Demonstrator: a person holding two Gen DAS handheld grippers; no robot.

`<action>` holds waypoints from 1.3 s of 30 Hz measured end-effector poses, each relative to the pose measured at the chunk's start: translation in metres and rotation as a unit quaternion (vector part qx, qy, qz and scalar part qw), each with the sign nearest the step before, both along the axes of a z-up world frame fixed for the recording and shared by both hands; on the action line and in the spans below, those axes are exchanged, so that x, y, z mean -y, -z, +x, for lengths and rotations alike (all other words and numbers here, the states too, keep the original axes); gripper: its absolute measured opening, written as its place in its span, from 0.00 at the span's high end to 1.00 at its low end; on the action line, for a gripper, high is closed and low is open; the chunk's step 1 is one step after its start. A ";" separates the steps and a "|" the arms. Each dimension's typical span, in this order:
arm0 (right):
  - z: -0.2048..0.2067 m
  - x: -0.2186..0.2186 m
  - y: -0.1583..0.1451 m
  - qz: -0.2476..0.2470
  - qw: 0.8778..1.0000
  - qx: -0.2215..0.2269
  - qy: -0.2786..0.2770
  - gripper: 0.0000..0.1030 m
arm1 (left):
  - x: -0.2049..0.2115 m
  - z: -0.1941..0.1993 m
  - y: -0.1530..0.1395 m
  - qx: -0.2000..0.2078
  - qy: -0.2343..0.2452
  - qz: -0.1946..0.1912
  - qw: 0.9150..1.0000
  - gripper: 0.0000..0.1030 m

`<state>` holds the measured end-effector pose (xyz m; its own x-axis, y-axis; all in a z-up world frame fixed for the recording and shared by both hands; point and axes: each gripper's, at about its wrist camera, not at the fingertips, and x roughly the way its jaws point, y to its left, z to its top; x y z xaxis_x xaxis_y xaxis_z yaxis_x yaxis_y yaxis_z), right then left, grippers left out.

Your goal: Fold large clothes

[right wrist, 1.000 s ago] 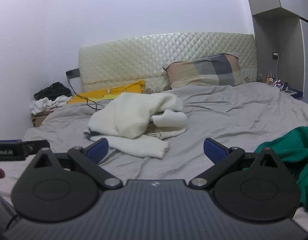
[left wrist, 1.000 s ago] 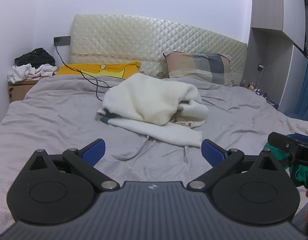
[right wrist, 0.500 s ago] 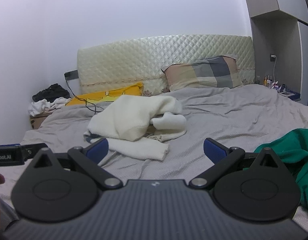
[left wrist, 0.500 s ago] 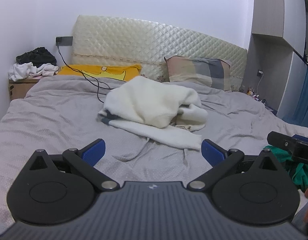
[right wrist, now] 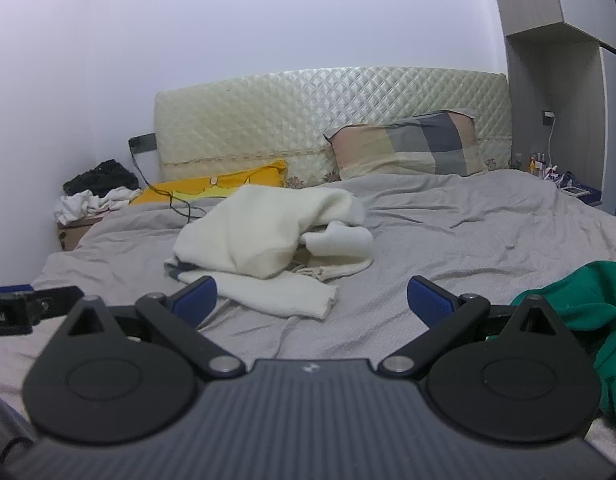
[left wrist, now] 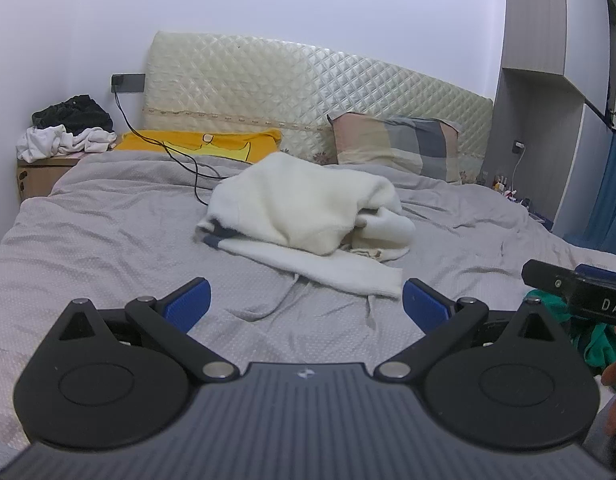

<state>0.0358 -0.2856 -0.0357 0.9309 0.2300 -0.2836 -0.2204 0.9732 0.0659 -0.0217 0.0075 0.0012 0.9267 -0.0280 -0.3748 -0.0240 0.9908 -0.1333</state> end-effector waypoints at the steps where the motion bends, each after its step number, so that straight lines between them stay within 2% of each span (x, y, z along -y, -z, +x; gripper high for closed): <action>1: 0.001 -0.001 0.000 -0.002 1.000 0.001 0.000 0.00 | 0.000 0.000 0.001 -0.001 0.000 0.000 1.000 0.00; 7: 0.002 -0.002 0.001 -0.002 1.000 -0.003 -0.003 0.00 | -0.001 0.000 0.000 -0.002 0.002 -0.008 1.000 0.00; 18: -0.007 0.000 0.006 -0.012 1.000 0.009 -0.014 0.00 | 0.005 -0.002 -0.001 0.004 0.009 0.003 1.000 0.00; 24: -0.005 0.006 0.007 -0.001 1.000 0.008 -0.013 0.00 | 0.008 -0.001 0.003 0.002 0.011 0.014 1.000 0.00; 32: 0.006 0.006 0.010 -0.001 1.000 0.003 0.002 0.00 | 0.007 0.018 0.006 -0.008 0.013 0.009 1.000 0.00; 39: 0.044 0.014 0.015 0.061 0.997 -0.040 -0.001 0.00 | 0.007 0.057 0.009 -0.026 0.023 -0.008 0.999 0.00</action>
<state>0.0801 -0.2991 -0.0509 0.9057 0.2698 -0.3270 -0.2118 0.9562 0.2022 0.0358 0.0007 -0.0076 0.9035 -0.0758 -0.4219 0.0135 0.9888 -0.1487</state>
